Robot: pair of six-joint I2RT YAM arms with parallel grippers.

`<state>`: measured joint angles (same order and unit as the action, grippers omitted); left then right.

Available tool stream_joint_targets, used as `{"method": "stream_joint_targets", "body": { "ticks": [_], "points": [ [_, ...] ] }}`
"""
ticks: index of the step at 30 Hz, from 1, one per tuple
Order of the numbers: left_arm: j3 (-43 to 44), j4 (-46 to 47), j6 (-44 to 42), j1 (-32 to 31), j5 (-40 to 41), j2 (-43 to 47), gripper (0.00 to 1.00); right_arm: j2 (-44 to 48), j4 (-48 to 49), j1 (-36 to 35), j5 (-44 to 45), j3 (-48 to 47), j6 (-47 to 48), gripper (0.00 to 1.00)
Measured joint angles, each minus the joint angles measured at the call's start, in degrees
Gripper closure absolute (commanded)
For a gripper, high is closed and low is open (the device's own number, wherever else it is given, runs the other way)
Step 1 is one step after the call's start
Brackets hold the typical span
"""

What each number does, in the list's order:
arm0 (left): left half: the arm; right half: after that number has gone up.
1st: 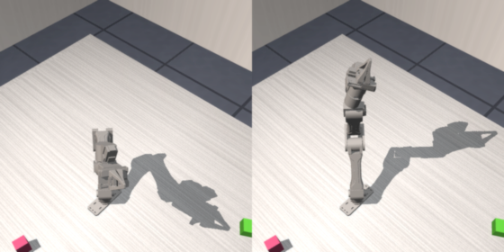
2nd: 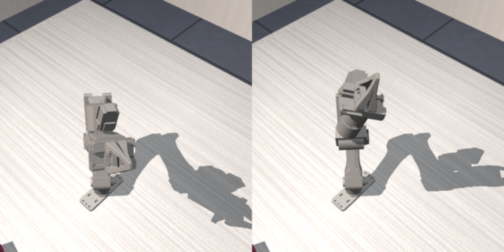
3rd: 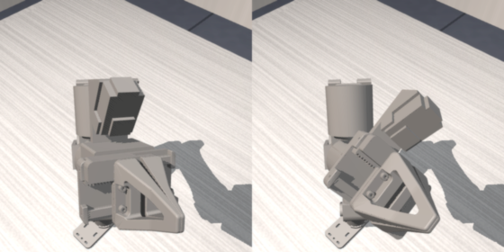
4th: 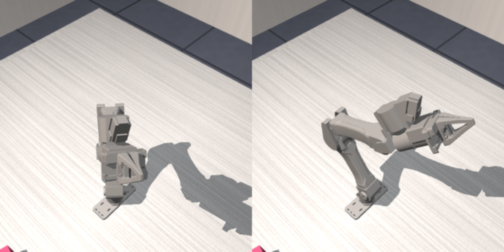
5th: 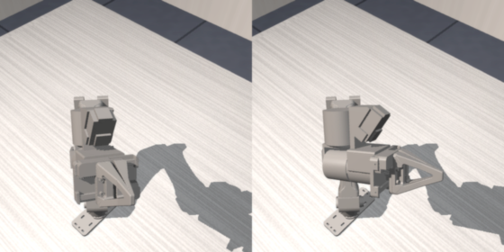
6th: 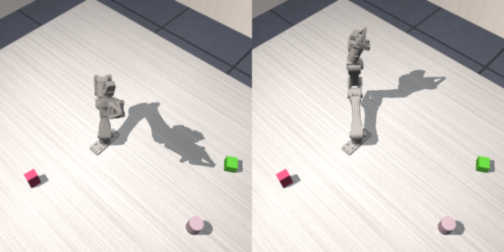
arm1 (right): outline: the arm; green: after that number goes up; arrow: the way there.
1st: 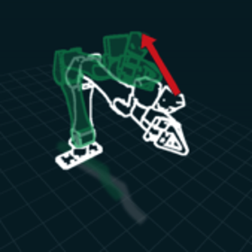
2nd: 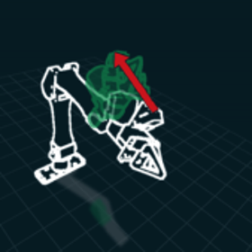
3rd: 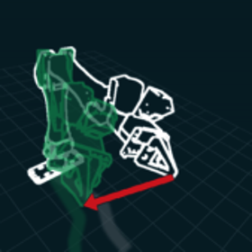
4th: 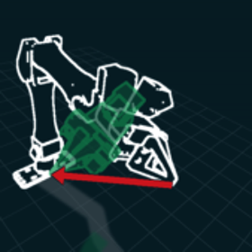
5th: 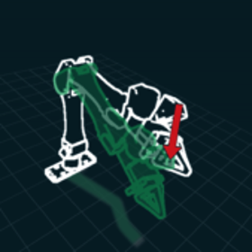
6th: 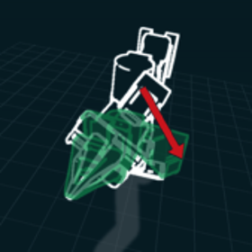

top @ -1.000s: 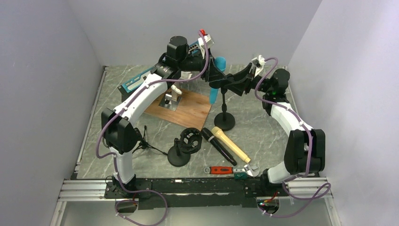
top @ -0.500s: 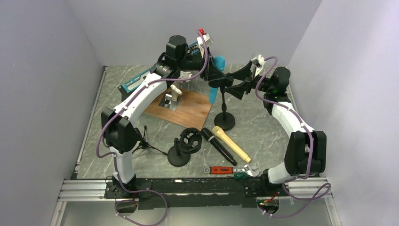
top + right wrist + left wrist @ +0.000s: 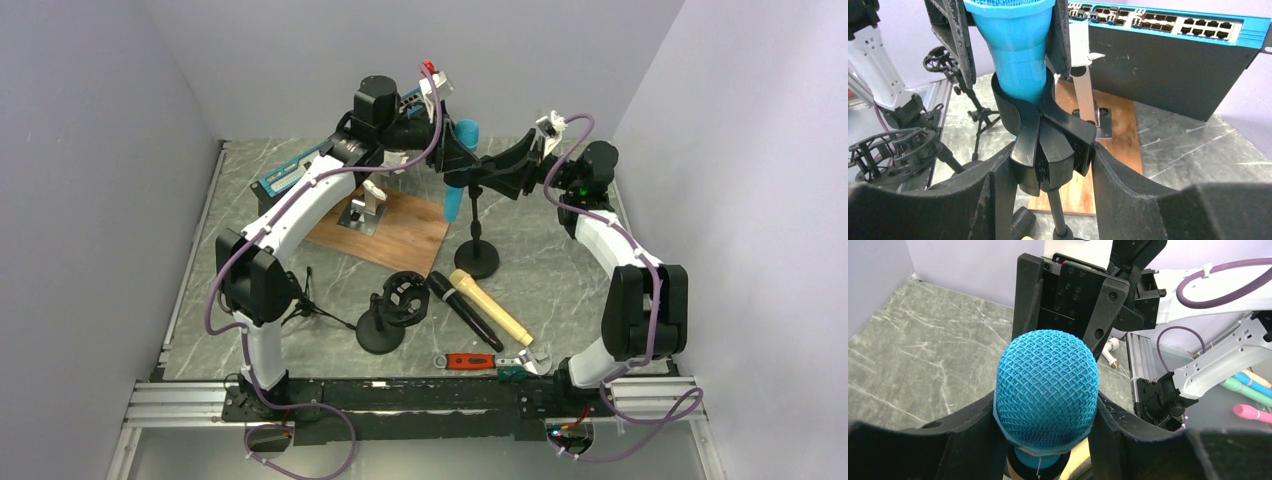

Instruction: Remove the microphone from the stand

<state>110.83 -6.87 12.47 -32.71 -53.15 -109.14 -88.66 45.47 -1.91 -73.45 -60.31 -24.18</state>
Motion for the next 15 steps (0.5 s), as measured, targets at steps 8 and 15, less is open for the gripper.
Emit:
{"method": "stream_joint_targets", "body": {
  "ticks": [8,15],
  "points": [
    [1.4,-0.5,1.4,-0.1,0.0,-0.7,1.0,1.7,-6.7,0.0,2.0,-0.2,6.0,1.0],
    [7.3,-3.4,2.9,-1.2,0.7,-3.6,1.0,2.6,-12.4,0.0,3.7,-0.7,10.4,0.81]
  ]
}}
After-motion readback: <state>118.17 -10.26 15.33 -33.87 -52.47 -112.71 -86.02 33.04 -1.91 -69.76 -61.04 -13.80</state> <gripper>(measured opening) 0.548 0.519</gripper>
